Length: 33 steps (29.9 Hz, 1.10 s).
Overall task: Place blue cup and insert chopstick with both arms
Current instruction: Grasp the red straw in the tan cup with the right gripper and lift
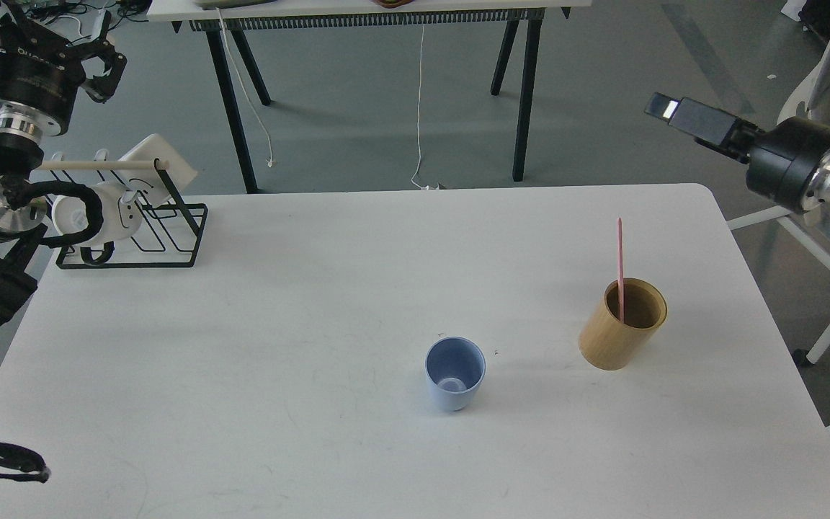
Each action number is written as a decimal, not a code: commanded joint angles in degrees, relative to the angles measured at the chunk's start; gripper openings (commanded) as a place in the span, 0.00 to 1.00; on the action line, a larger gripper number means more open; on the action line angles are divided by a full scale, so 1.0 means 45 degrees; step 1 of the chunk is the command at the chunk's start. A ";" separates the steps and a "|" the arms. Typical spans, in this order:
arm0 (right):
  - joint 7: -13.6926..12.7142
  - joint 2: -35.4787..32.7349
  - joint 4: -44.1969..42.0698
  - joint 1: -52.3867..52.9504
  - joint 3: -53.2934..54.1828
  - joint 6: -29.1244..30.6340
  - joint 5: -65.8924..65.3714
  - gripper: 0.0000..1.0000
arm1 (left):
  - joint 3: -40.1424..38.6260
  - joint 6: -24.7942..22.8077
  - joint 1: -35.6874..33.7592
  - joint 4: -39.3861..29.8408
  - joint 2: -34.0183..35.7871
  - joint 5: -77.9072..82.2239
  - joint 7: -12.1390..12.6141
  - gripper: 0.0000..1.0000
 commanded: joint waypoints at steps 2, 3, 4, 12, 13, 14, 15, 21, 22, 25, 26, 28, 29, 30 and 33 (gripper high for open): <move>0.0062 0.0003 0.0138 -0.0024 -0.1088 0.0001 -0.1612 0.97 | 0.0000 0.0000 -0.0022 0.0489 -0.0301 -0.0371 0.0442 1.00; 0.0062 0.0003 0.0119 -0.0044 -0.1284 0.0001 -0.1926 0.96 | 0.0000 0.0000 -0.0042 0.0607 -0.0379 -0.0371 0.0462 1.00; 0.0062 0.0041 0.0080 -0.0083 -0.1537 0.0001 -0.2315 0.95 | 0.0000 0.0000 -0.0062 0.0685 -0.0457 -0.0390 0.0481 1.00; -0.0093 0.0880 -0.0486 -0.0161 -0.2984 -0.0019 -0.3393 0.69 | 0.0000 0.0000 -0.0062 0.0686 -0.0497 -0.0371 0.0462 1.00; -0.0133 0.1036 -0.0641 -0.0181 -0.3004 -0.0019 -0.3510 0.67 | 0.0000 0.0000 -0.0062 0.0686 -0.0497 -0.0371 0.0462 1.00; -0.0191 0.1154 -0.0836 -0.0181 -0.3004 -0.0019 -0.3646 0.65 | 0.0000 0.0000 -0.0062 0.0686 -0.0497 -0.0371 0.0462 1.00; -0.0230 0.1290 -0.1070 -0.0181 -0.3024 -0.0019 -0.3802 0.63 | 0.0020 0.0000 -0.0062 0.0686 -0.0497 -0.0371 0.0462 1.00; -0.0289 0.1858 -0.1385 -0.0181 -0.3218 -0.0019 -0.4447 0.47 | 0.0039 0.0000 -0.0062 0.0686 -0.0478 -0.0352 0.0481 1.00; -0.0347 0.1897 -0.1443 -0.0181 -0.3297 -0.0019 -0.4564 0.45 | 0.0059 0.0000 -0.0081 0.0686 -0.0478 -0.0351 0.0481 1.00; -0.0387 0.1936 -0.1502 -0.0181 -0.3317 -0.0019 -0.4663 0.38 | 0.0059 0.0000 -0.0101 0.0628 -0.0478 -0.0351 0.0462 1.00; -0.0406 0.1936 -0.1483 -0.0181 -0.3336 -0.0019 -0.4663 0.33 | 0.0059 0.0000 -0.0101 0.0608 -0.0478 -0.0351 0.0481 1.00; -0.0406 0.1917 -0.1502 -0.0162 -0.3375 -0.0019 -0.4682 0.24 | 0.0059 0.0000 -0.0101 0.0588 -0.0478 -0.0351 0.0481 1.00; -0.0406 0.1897 -0.1522 -0.0161 -0.3375 -0.0019 -0.4683 0.22 | 0.0059 0.0000 -0.0101 0.0588 -0.0478 -0.0351 0.0462 1.00; -0.0406 0.1878 -0.1502 -0.0161 -0.3375 -0.0019 -0.4683 0.19 | 0.0059 0.0000 -0.0120 0.0588 -0.0478 -0.0351 0.0481 1.00; -0.0406 0.1858 -0.1502 -0.0181 -0.3376 -0.0019 -0.4683 0.13 | 0.0059 0.0000 -0.0101 0.0588 -0.0478 -0.0351 0.0462 1.00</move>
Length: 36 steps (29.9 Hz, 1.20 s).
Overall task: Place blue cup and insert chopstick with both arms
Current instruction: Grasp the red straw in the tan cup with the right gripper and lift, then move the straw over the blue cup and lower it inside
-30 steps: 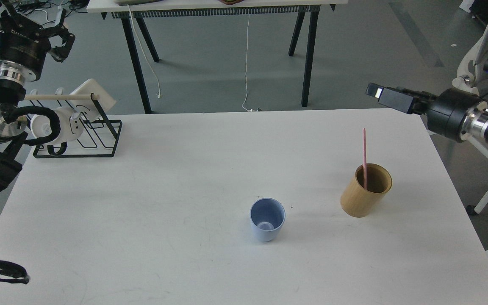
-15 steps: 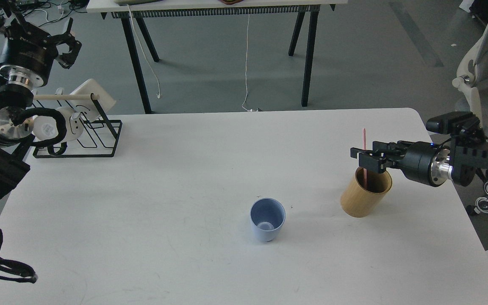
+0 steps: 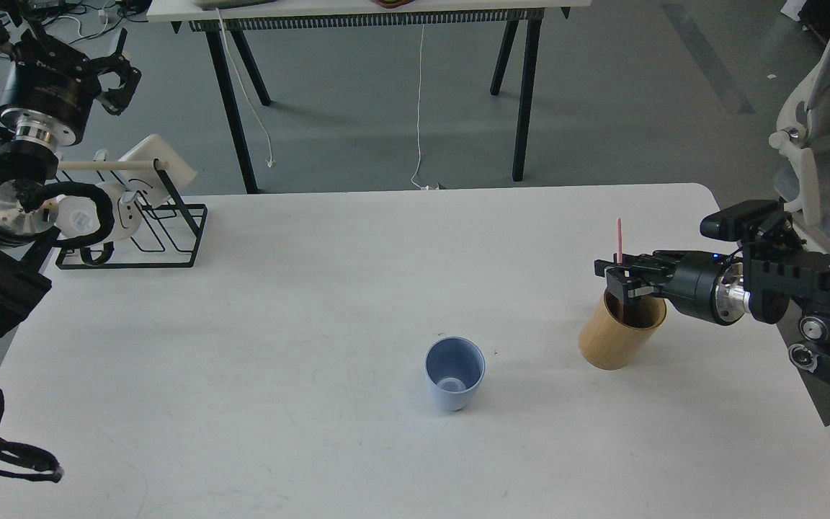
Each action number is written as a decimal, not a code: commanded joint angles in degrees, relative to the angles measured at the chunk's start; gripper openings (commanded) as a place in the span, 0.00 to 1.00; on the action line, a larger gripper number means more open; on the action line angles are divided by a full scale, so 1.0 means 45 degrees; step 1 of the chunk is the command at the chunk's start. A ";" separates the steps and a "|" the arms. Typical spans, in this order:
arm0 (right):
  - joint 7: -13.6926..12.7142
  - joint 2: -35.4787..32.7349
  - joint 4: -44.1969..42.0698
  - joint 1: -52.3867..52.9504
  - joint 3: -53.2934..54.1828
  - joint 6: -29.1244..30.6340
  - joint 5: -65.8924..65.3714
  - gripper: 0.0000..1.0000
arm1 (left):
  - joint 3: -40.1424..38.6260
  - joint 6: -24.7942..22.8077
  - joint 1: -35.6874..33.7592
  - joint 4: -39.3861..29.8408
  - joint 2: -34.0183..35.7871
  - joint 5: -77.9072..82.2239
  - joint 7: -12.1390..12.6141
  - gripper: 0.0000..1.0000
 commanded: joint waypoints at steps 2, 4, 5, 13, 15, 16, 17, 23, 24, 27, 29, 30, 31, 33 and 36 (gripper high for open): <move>-0.0001 -0.0029 -0.0018 -0.0018 -0.0019 0.0002 -0.0004 0.06 | -0.0001 0.0000 0.0003 -0.0001 0.0000 -0.0001 -0.0020 1.00; -0.0001 -0.0048 0.0001 0.0002 0.0001 0.0002 -0.0023 0.03 | -0.0001 0.0000 0.0003 -0.0001 -0.0020 -0.0001 -0.0020 1.00; -0.0001 -0.0068 0.0001 0.0002 0.0001 0.0002 -0.0024 0.01 | -0.0001 0.0000 0.0003 -0.0001 0.0000 -0.0001 -0.0020 1.00; -0.0001 -0.0965 0.0682 0.0119 0.0235 -0.0017 -0.0004 0.01 | -0.0020 0.0000 -0.0017 -0.0001 0.0039 0.0019 -0.0020 1.00; -0.0001 -0.1433 0.1131 0.0158 0.0390 -0.0017 0.0016 0.01 | -0.0020 0.0000 -0.0017 0.0018 0.0039 0.0019 -0.0020 1.00; -0.0001 -0.1667 0.1347 0.0158 0.0527 -0.0017 0.0016 0.01 | -0.0001 0.0000 -0.0017 0.0018 0.0039 0.0019 -0.0020 1.00; -0.0001 -0.1979 0.1619 0.0177 0.0702 -0.0017 0.0035 0.01 | -0.0001 0.0000 -0.0017 0.0018 0.0058 0.0019 -0.0020 1.00; -0.0001 -0.3562 0.2988 0.0742 0.1933 0.0041 0.0133 0.01 | -0.0020 0.0000 -0.0017 0.0018 0.0117 0.0019 -0.0020 1.00; -0.0001 -0.3680 0.3067 0.0957 0.2070 0.0061 0.0133 0.01 | -0.0020 0.0000 -0.0017 0.0018 0.0136 0.0019 -0.0020 1.00; 0.0038 -0.3604 0.3087 0.1913 0.2596 0.0041 0.0211 0.01 | -0.0020 0.0000 -0.0017 0.0018 0.0156 0.0019 -0.0020 1.00; 0.0078 -0.3293 0.3107 0.2383 0.2968 0.0002 0.0347 0.01 | -0.0020 0.0000 -0.0017 -0.0001 0.0175 0.0019 -0.0020 1.00; 0.0097 -0.2904 0.3126 0.2559 0.3124 -0.0017 0.0444 0.01 | -0.0020 0.0000 -0.0036 0.0018 0.0156 0.0019 0.0000 1.00; 0.0097 -0.2417 0.3126 0.2599 0.3280 -0.0017 0.0561 0.01 | -0.0020 0.0000 -0.0036 -0.0001 0.0156 0.0019 0.0000 1.00; 0.0097 -0.1615 0.3126 0.2580 0.3477 -0.0037 0.0757 0.01 | 0.0019 0.0000 -0.0055 -0.0001 0.0156 0.0019 0.0019 1.00; 0.0116 -0.0599 0.3145 0.2231 0.3360 -0.0270 0.0991 0.01 | 0.0078 0.0000 -0.0095 -0.0001 0.0156 0.0057 0.0058 1.00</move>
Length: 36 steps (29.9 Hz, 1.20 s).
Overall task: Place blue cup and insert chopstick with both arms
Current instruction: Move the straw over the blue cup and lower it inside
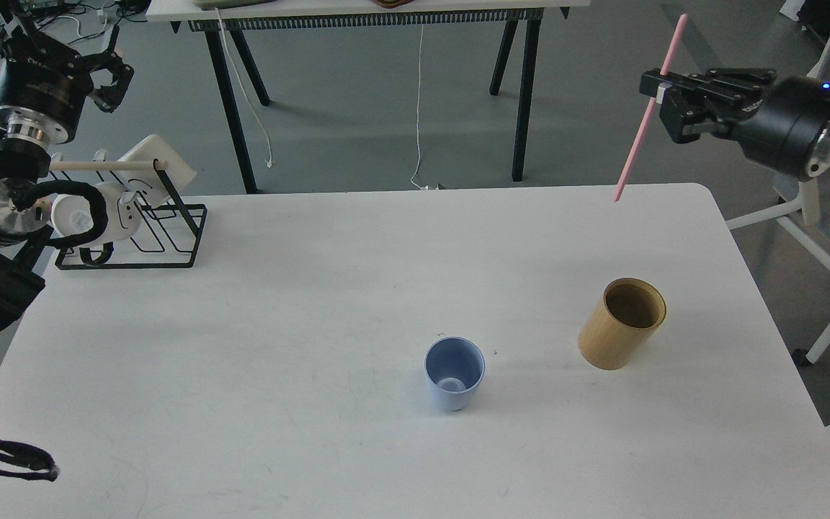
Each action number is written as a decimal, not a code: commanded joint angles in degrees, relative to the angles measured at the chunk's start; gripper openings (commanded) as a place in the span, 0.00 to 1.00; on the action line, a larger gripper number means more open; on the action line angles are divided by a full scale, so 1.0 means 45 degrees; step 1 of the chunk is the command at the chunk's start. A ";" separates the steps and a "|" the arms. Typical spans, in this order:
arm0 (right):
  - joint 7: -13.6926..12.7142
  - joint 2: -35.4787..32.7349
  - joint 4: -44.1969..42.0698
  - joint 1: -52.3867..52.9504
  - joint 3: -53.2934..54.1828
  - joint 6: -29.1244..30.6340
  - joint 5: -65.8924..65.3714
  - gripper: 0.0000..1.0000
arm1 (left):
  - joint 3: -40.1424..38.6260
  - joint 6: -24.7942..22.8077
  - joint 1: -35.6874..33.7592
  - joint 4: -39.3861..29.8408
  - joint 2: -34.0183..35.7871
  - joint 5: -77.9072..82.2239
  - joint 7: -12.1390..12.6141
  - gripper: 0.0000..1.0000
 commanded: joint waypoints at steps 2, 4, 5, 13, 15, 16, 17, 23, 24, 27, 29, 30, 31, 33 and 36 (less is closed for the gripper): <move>0.0018 0.1978 0.0011 -0.0769 -0.0034 -0.0212 0.0214 0.01 | 0.0071 0.0000 -0.0038 -0.0001 -0.0006 0.0034 0.0144 1.00; -0.0001 0.2800 0.0031 -0.1044 -0.0073 -0.0173 0.0136 0.01 | 0.0071 0.0000 -0.0019 0.0018 -0.0006 0.0034 0.0320 1.00; -0.0021 0.3172 0.0011 -0.1161 -0.0170 -0.0134 0.0078 0.01 | 0.0091 0.0000 -0.0019 0.0038 0.0014 0.0034 0.0360 1.00; -0.0041 0.4444 -0.0067 -0.1493 -0.2065 -0.0076 -0.0899 0.01 | 0.0052 0.0000 0.0001 0.0057 0.0014 0.0015 0.0380 1.00; -0.0041 0.4601 -0.0106 -0.1572 -0.2183 -0.0075 -0.1191 0.01 | 0.0052 0.0000 0.0001 0.0057 0.0033 0.0015 0.0380 1.00; -0.0041 0.4601 -0.0125 -0.1591 -0.2183 -0.0075 -0.1366 0.01 | 0.0052 0.0000 0.0001 0.0057 0.0033 0.0015 0.0360 1.00; -0.0041 0.4620 -0.0125 -0.1669 -0.2202 -0.0075 -0.1407 0.01 | 0.0071 0.0000 0.0001 0.0057 0.0033 0.0015 0.0360 1.00; -0.0021 0.5069 -0.0223 -0.2294 -0.2222 -0.0037 -0.1485 0.01 | 0.0052 0.0000 0.0020 0.0077 -0.0005 0.0015 0.0360 1.00; -0.0021 0.5186 -0.0281 -0.2372 -0.2222 -0.0036 -0.1505 0.01 | 0.0052 0.0000 0.0020 0.0077 -0.0006 0.0015 0.0360 1.00; -0.0060 0.5362 -0.0418 -0.2646 -0.2358 -0.0017 -0.1544 0.01 | 0.0032 0.0000 0.0040 0.0077 -0.0006 0.0015 0.0360 1.00; -0.0060 0.5382 -0.0574 -0.2666 -0.2534 -0.0017 -0.1738 0.01 | 0.0013 0.0000 0.0020 0.0077 -0.0006 0.0015 0.0360 1.00; -0.0060 0.5402 -0.0710 -0.2666 -0.2573 -0.0017 -0.1933 0.01 | -0.0007 0.0000 0.0001 0.0077 -0.0006 0.0015 0.0360 1.00; -0.0060 0.5402 -0.0769 -0.2666 -0.2593 -0.0017 -0.1973 0.02 | -0.0026 0.0000 0.0001 0.0077 0.0014 0.0015 0.0360 1.00; -0.0060 0.5421 -0.0809 -0.2685 -0.2632 -0.0017 -0.2013 0.02 | -0.0026 0.0000 -0.0019 0.0077 0.0014 0.0015 0.0360 1.00; -0.0060 0.5441 -0.0809 -0.2763 -0.2632 -0.0017 -0.2013 0.03 | -0.0026 0.0000 -0.0019 0.0077 0.0033 0.0015 0.0360 1.00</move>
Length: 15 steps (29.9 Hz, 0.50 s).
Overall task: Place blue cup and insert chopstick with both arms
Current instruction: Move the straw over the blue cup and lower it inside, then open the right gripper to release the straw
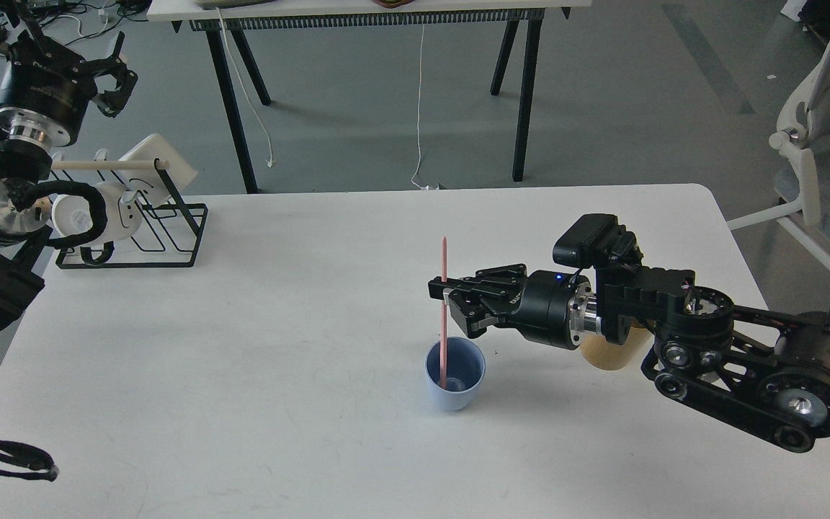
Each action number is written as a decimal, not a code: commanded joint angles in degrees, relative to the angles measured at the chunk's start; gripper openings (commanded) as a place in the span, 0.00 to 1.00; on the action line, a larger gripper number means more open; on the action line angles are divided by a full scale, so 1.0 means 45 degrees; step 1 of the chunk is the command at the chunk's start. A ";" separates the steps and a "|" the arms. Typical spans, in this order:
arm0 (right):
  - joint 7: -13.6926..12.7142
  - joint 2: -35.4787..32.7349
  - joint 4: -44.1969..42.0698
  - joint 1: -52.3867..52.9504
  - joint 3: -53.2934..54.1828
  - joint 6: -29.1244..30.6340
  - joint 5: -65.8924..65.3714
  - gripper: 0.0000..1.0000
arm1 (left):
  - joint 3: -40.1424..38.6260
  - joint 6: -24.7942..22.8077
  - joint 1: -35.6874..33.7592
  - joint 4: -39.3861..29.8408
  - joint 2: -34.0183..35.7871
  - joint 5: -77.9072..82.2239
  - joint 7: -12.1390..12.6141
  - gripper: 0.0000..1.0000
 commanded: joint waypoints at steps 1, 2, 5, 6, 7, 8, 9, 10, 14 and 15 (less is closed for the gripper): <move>-0.0001 0.0023 -0.0019 -0.0128 -0.0013 -0.0003 -0.0022 0.04 | -0.0001 0.0000 -0.0007 -0.0001 0.0033 0.0001 0.0000 1.00; -0.0001 0.0042 -0.0019 -0.0167 -0.0032 -0.0003 -0.0022 0.06 | -0.0001 0.0000 -0.0007 -0.0001 0.0033 0.0001 0.0000 1.00; -0.0020 0.0023 0.0000 -0.0303 -0.0052 0.0016 -0.0002 0.09 | 0.0019 0.0000 -0.0007 -0.0001 0.0014 0.0001 0.0000 1.00; -0.0020 0.0023 0.0000 -0.0401 -0.0033 0.0016 -0.0002 0.11 | 0.0019 0.0000 0.0012 -0.0001 0.0014 0.0001 0.0000 1.00; -0.0020 -0.0035 0.0000 -0.0479 -0.0032 -0.0003 0.0017 0.13 | 0.0019 0.0000 0.0012 -0.0001 0.0014 0.0001 0.0000 1.00; -0.0020 -0.0074 0.0020 -0.0557 -0.0032 0.0016 0.0017 0.13 | 0.0038 0.0000 0.0012 -0.0001 0.0014 0.0001 0.0000 1.00; -0.0020 -0.0094 0.0020 -0.0635 -0.0032 0.0016 0.0017 0.13 | 0.0039 0.0000 0.0012 -0.0001 0.0033 0.0001 0.0000 1.00; -0.0020 -0.0114 0.0039 -0.0694 -0.0013 0.0016 0.0037 0.15 | 0.0039 0.0000 0.0012 -0.0001 0.0033 0.0001 0.0000 1.00; -0.0020 -0.0133 0.0059 -0.0714 0.0162 0.0016 0.0115 0.23 | 0.0019 0.0000 0.0012 -0.0001 0.0033 0.0001 0.0000 1.00; -0.0020 -0.0133 0.0059 -0.0714 0.0201 -0.0003 0.0134 0.27 | 0.0019 0.0000 0.0012 -0.0001 0.0033 0.0001 0.0000 1.00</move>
